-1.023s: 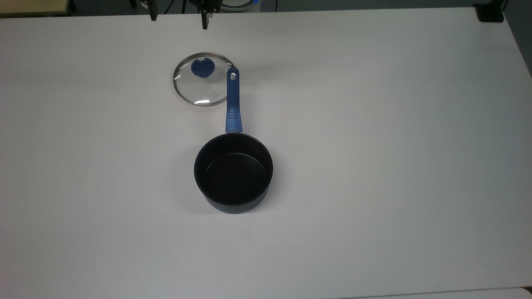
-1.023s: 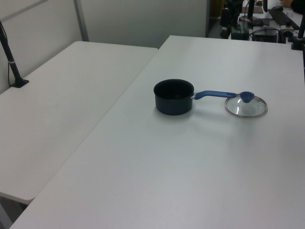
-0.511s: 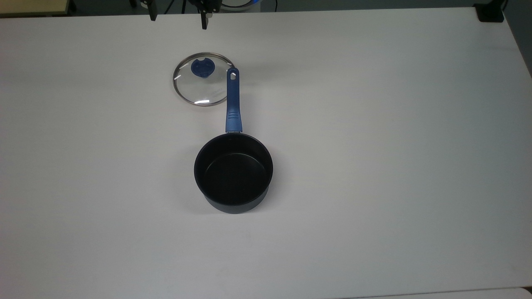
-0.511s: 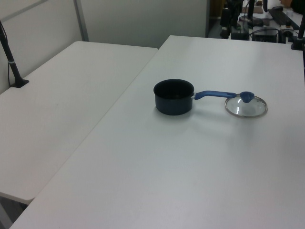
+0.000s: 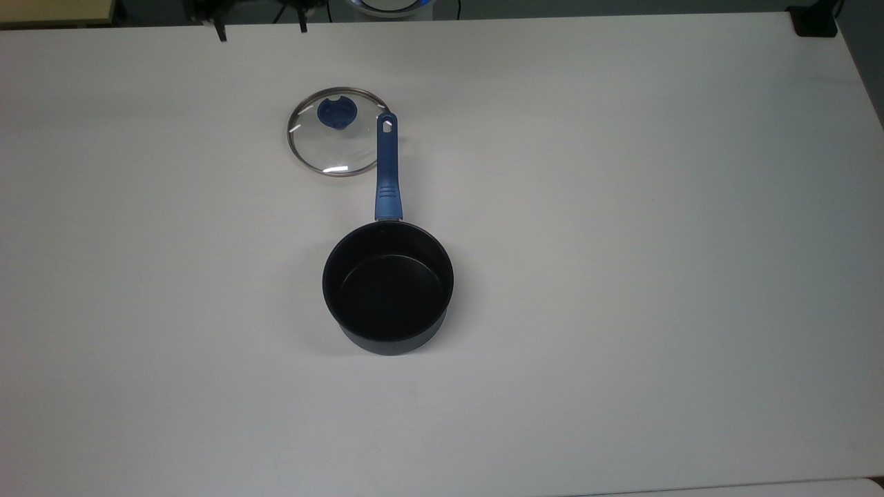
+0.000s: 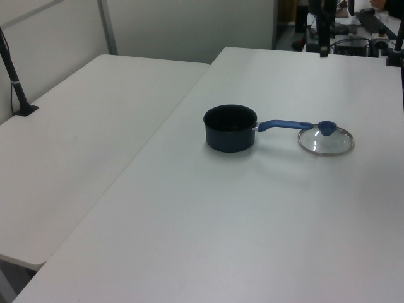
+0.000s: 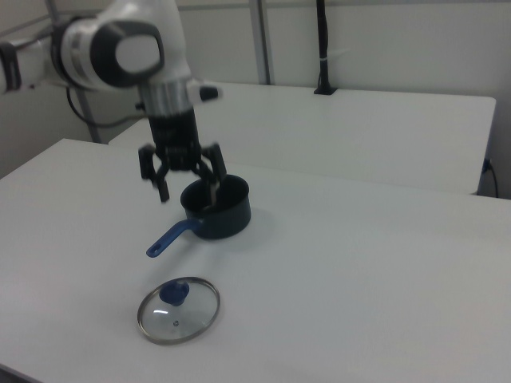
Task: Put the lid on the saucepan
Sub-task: 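Lower the gripper onto the blue knob of the glass lid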
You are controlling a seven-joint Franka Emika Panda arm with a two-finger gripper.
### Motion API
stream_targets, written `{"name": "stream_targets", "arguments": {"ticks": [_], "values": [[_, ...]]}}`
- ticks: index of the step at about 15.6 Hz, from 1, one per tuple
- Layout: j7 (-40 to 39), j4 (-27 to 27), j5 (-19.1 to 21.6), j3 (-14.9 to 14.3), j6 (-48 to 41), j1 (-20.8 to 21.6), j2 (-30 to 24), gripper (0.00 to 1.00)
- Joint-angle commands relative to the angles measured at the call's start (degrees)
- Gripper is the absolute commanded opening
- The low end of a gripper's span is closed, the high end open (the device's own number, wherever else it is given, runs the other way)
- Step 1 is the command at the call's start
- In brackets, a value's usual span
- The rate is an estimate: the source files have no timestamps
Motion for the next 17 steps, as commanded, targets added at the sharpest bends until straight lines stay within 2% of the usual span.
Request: {"name": "stream_targets", "arguments": {"ticks": [1,4,6,11,15,17], "values": [[3.8,-11.2,-0.5,-0.1,8.0,0.5,-1.1,1.0],[10.3,-19.2,1.0,0.3,16.4,0.6,-1.0,1.0],[12.0,-21.8,1.6,0.6,19.0,0.7,-0.6,1.0],[13.2,-22.5,5.3,1.3,19.3,1.3,3.2,1.0],[14.1,-22.5,5.4,2.0,21.8,1.4,5.6,1.0],[14.7,-22.5,5.4,3.5,22.1,1.1,6.2,0.99]]}}
